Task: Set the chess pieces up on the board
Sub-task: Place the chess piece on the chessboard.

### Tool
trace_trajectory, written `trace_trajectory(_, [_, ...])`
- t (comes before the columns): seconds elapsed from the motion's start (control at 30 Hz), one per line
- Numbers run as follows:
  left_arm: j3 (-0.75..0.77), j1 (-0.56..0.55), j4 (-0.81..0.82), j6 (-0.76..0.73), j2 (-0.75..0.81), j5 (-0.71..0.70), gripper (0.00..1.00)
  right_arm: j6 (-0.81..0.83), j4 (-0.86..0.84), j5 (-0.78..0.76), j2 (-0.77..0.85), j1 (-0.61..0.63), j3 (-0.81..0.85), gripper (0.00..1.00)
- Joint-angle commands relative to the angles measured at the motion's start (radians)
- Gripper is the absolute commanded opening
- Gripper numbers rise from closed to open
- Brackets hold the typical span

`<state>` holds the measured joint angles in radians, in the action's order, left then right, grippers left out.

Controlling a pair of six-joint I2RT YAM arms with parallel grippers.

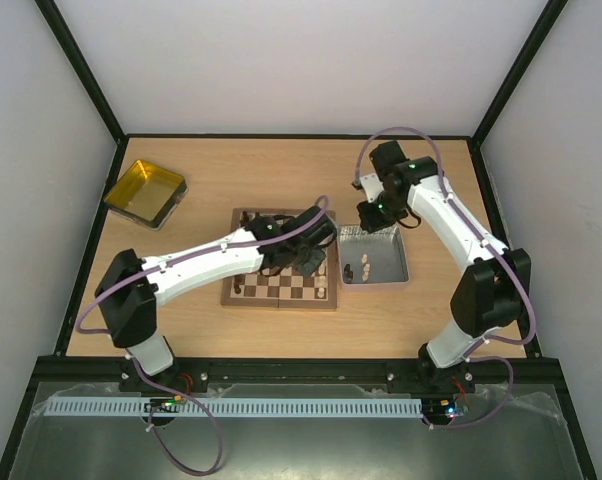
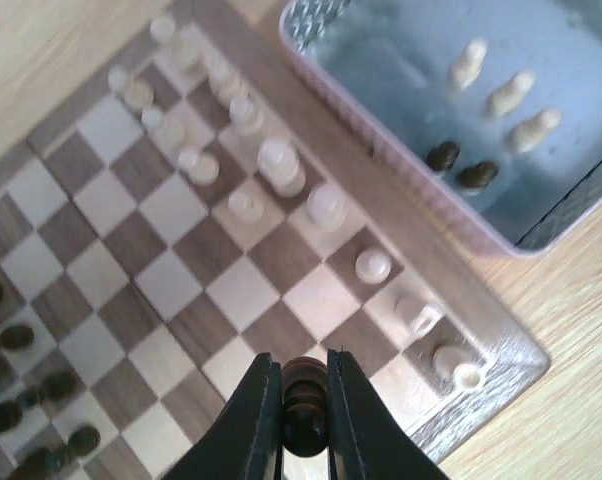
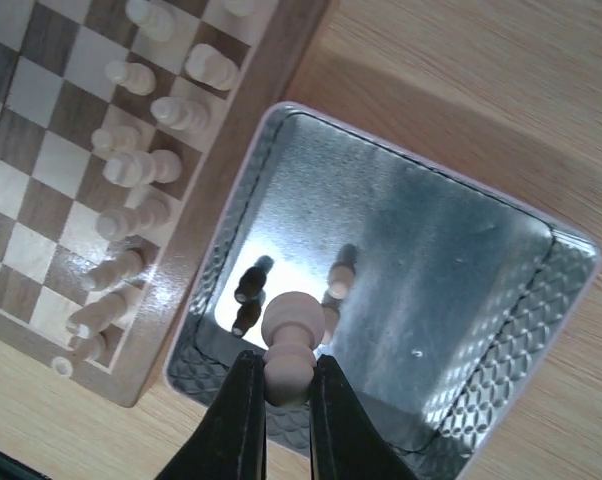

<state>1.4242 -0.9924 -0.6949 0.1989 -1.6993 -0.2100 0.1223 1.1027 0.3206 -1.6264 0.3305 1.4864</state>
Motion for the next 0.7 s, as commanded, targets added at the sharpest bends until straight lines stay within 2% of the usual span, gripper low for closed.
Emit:
trace_trajectory(0.0, [-0.129, 0.023, 0.04, 0.057, 0.09, -0.022, 0.06, -0.064, 0.033, -0.041, 0.017, 0.087, 0.03, 0.02])
trace_trajectory(0.23, [-0.286, 0.078, 0.069, 0.077, 0.201, -0.03, 0.06, -0.103, 0.016, -0.072, -0.018, 0.212, 0.04, 0.02])
trace_trajectory(0.67, [-0.435, 0.177, 0.129, 0.119, 0.239, -0.046, 0.06, -0.102, 0.014, -0.057, -0.126, 0.286, 0.115, 0.02])
